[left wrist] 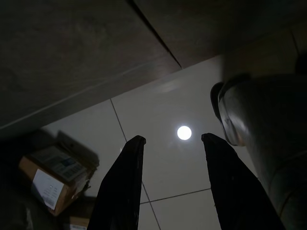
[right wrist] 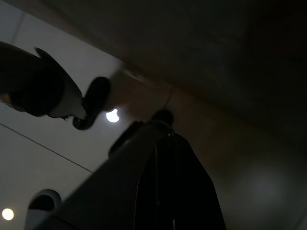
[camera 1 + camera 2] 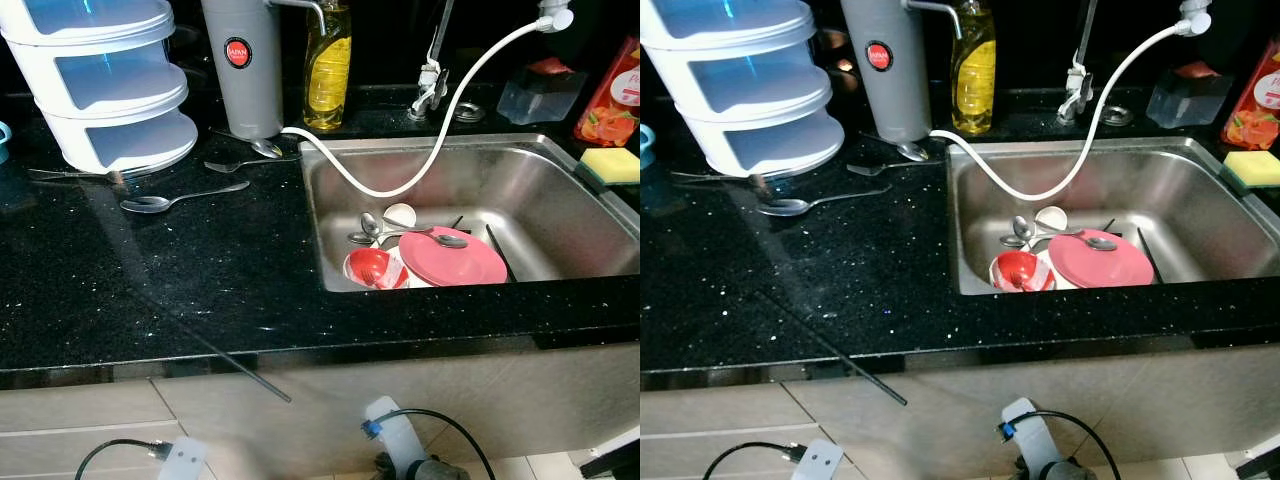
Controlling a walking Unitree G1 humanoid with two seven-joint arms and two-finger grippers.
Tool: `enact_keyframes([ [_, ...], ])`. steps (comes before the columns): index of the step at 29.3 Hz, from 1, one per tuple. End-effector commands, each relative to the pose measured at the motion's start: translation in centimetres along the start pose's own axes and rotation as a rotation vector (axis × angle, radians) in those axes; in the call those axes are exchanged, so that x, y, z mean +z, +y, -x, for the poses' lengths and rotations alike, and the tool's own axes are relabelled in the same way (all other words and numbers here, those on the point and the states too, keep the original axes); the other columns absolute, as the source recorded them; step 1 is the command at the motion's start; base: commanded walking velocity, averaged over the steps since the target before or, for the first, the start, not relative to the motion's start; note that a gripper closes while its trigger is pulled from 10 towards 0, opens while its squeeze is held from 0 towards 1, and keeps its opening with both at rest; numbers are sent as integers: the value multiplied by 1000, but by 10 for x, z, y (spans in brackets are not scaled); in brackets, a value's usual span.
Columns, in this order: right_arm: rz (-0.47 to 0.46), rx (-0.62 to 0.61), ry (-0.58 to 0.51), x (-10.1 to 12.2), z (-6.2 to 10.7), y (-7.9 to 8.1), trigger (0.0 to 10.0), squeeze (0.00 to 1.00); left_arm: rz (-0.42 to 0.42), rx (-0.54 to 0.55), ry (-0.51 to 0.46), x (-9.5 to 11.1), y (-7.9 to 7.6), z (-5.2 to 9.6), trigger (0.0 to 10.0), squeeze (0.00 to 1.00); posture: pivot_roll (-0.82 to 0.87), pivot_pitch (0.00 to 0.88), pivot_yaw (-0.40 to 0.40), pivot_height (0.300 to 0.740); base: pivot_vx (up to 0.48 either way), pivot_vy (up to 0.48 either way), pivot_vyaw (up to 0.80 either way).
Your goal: Kitchen organization
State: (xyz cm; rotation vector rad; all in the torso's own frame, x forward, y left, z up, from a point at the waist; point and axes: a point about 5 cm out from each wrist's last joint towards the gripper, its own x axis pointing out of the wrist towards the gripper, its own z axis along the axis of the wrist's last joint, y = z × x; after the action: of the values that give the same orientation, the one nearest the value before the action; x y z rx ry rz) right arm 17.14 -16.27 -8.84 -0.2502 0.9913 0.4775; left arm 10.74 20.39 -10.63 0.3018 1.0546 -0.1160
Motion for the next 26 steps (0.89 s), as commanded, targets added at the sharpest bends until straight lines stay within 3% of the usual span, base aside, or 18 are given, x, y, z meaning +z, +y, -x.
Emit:
enact_keyframes([
  [1,19,-11,17,1,0,-3,10000,0,-9,20,19,-6,6,2,10000,0,89,0,0,740,0,0,0],
  [4,31,-12,70,-6,1,-2,10000,0,47,45,38,-13,8,4,10000,0,93,0,-4,740,0,0,0],
  [7,-5,7,93,-13,0,6,10000,0,159,82,57,-20,13,6,10000,0,97,0,-7,740,0,0,0],
  [12,-41,6,113,-25,0,20,10000,0,229,114,61,-22,17,7,10000,0,101,0,-9,740,0,0,0],
  [13,-41,6,113,-25,0,20,10000,0,229,114,61,-22,17,7,10000,0,101,0,-9,740,0,0,0],
  [15,-128,0,123,-34,-1,32,10000,0,255,131,61,-22,22,7,10000,0,107,0,-10,740,0,0,0],
  [18,-223,-24,92,-29,-4,40,10000,0,253,140,57,-21,26,7,10000,0,106,0,-4,740,0,0,0],
  [25,-303,-73,42,-16,-9,50,10000,0,238,142,55,-16,29,6,10000,0,108,0,-2,740,0,0,0],
  [26,-321,-89,39,-10,-8,31,10000,0,237,142,51,-15,29,5,10000,0,113,0,-7,740,0,0,0],
])
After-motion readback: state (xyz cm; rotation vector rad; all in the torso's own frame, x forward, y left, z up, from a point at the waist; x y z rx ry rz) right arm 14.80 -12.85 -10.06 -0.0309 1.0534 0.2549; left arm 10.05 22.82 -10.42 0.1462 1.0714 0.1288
